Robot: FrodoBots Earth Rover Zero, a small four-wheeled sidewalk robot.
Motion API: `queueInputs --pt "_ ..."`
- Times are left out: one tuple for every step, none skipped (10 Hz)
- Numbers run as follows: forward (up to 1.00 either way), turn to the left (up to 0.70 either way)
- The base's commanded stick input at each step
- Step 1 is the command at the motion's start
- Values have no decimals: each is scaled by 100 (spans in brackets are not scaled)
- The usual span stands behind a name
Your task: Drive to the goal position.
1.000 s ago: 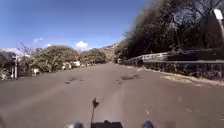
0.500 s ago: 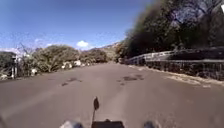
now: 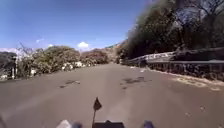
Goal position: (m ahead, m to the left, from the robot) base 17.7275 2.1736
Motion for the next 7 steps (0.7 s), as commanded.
queueInputs --pt "50 0" --pt "50 0" --pt "50 0" --pt "50 0" --pt "50 0" --pt "50 0" --pt "50 0"
